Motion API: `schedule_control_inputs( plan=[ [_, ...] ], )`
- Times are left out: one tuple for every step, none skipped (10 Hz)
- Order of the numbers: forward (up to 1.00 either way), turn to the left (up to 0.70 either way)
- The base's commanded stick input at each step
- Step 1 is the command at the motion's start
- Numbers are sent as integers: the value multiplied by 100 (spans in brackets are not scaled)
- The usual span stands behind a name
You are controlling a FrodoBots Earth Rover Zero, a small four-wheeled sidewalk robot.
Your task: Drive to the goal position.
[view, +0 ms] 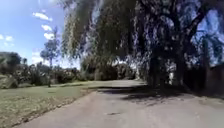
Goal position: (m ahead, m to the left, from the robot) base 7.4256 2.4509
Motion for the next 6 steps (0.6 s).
schedule_control_inputs(
  plan=[
    [100, 0],
    [100, 0],
    [100, 0],
    [100, 0],
    [100, 0],
    [100, 0]
  ],
)
